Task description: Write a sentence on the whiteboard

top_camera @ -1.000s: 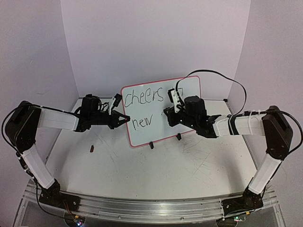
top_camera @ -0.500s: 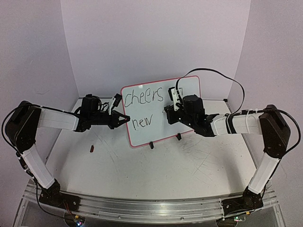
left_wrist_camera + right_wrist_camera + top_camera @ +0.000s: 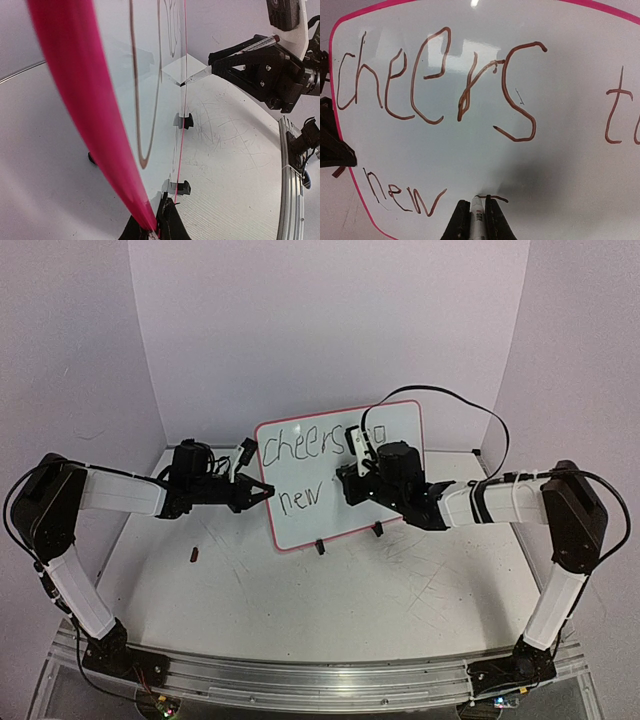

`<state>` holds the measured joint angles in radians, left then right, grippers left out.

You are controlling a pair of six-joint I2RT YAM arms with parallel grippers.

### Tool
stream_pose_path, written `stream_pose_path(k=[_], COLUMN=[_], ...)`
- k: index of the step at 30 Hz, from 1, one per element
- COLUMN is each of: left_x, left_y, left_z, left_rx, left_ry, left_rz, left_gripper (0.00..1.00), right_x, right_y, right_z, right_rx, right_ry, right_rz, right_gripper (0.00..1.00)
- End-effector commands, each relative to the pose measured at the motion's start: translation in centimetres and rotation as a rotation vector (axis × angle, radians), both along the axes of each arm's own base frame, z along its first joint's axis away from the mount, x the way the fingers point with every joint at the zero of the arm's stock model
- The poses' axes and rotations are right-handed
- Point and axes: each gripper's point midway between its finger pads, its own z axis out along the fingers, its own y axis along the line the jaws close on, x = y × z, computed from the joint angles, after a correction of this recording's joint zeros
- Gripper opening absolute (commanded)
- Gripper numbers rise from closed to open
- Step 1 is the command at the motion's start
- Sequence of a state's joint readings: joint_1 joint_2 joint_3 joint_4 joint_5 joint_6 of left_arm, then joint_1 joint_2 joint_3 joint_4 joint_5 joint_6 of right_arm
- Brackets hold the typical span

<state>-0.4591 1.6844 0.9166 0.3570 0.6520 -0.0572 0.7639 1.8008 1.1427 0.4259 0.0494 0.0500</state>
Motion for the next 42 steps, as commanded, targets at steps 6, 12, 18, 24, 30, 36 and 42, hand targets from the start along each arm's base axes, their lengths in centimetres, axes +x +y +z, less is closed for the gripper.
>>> stream_pose_path(k=[6, 12, 18, 24, 30, 36, 42], left_x=[3.1, 3.1, 3.1, 3.2, 3.1, 3.1, 3.1], left_y=[1.5, 1.5, 1.5, 1.5, 1.5, 1.4, 1.4], left_z=[0.8, 0.9, 0.8, 0.8, 0.9, 0.9, 1.1], left_rx=[0.085, 0.083, 0.086, 0.086, 0.085, 0.084, 0.082], left_ry=[-0.129, -0.132, -0.130, -0.131, -0.130, -0.130, -0.132], left_rz=[0.113, 0.113, 0.113, 0.111, 0.110, 0.109, 0.110], left_gripper=[0.00, 0.00, 0.00, 0.00, 0.00, 0.00, 0.00], right_x=[0.5, 1.0, 1.4, 0.7, -0.5, -0.9, -0.4], right_y=[-1.5, -1.9, -3.7, -3.7, -2.8, 0.3, 0.6], right_z=[-1.3, -1.7, -1.6, -3.2, -4.4, -3.0, 1.4], right_rx=[-0.003, -0.011, -0.033, -0.051, -0.046, 0.026, 0.108], right_ry=[0.019, 0.027, 0.014, 0.057, 0.095, 0.080, 0.016], right_rz=[-0.093, -0.123, -0.219, -0.196, -0.159, -0.069, -0.074], right_gripper=[0.00, 0.00, 0.00, 0.00, 0.00, 0.00, 0.00])
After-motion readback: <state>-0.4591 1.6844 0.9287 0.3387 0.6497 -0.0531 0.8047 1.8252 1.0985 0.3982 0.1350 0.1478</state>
